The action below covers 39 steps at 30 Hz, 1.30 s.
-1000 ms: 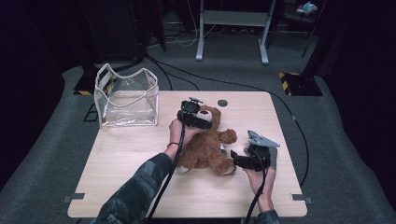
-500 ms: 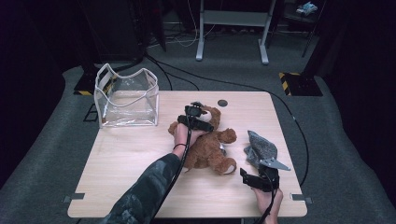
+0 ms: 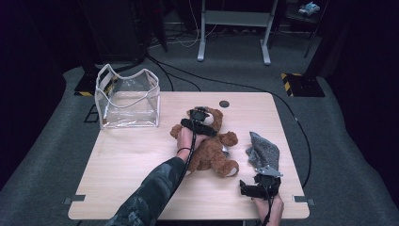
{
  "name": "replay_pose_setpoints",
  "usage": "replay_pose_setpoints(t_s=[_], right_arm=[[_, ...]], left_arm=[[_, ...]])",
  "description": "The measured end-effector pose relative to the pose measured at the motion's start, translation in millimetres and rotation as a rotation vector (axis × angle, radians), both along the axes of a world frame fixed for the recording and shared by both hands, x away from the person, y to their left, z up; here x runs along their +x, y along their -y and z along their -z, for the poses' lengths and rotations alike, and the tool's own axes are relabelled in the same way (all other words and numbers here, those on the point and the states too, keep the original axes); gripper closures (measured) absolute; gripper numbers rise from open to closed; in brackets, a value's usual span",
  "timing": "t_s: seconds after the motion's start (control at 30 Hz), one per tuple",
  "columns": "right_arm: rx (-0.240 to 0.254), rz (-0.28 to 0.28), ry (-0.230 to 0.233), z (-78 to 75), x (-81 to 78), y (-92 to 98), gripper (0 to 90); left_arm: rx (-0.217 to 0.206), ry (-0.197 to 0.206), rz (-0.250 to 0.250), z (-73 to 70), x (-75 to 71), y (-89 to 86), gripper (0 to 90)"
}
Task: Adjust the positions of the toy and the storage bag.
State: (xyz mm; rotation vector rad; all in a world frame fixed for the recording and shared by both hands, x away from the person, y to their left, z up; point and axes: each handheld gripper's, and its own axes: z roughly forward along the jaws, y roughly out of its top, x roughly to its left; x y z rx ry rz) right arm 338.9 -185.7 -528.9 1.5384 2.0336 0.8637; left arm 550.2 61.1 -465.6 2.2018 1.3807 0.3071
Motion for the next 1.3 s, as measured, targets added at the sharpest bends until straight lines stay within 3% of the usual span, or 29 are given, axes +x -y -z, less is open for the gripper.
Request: replay_pose_setpoints(t_s=[0.2, 0.3, 0.33, 0.37, 0.47, 0.63, 0.73, 0.87, 1.2, 1.3], right_arm=[[-0.019, 0.012, 0.006, 1.2, -0.2, -2.9, 0.0], [-0.013, 0.024, 0.003, 1.3, -0.9, -3.8, 0.0], [-0.015, 0.02, 0.007, 1.5, -0.9, -3.6, 0.0], [-0.015, 0.02, 0.007, 1.5, -0.9, -3.6, 0.0], [-0.016, 0.018, 0.012, 1.7, -1.0, -3.7, 0.0], [-0.015, 0.018, 0.016, 1.7, -0.9, -3.8, 0.0], [-0.015, 0.019, 0.017, 1.8, -0.9, -3.8, 0.3], [-0.014, 0.021, 0.019, 1.7, -1.0, -3.5, 0.9], [-0.012, 0.025, 0.024, 1.4, -1.5, -2.9, 2.8], [-0.008, 0.025, 0.029, 1.5, -1.8, -2.8, 3.5]], left_arm=[[-0.018, -0.025, -0.007, 7.6, 2.5, -3.1, 0.0], [-0.084, -0.068, -0.021, 15.9, 4.2, -7.3, 1.7], [-0.114, -0.08, -0.021, 19.3, 4.6, -10.0, 8.8], [-0.116, -0.063, -0.019, 19.7, 3.1, -9.9, 8.8], [-0.093, -0.015, 0.004, 16.7, -2.5, -5.1, 22.5], [-0.099, 0.021, 0.026, 16.6, -6.3, -8.5, 40.6], [-0.104, 0.049, 0.033, 16.1, -9.4, -9.9, 45.9], [-0.107, 0.107, 0.049, 14.0, -14.9, -10.3, 48.7], [-0.2, 0.112, 0.057, 5.3, -20.0, -23.9, 52.7], [-0.216, 0.134, 0.074, -0.4, -23.9, -24.8, 54.4]])
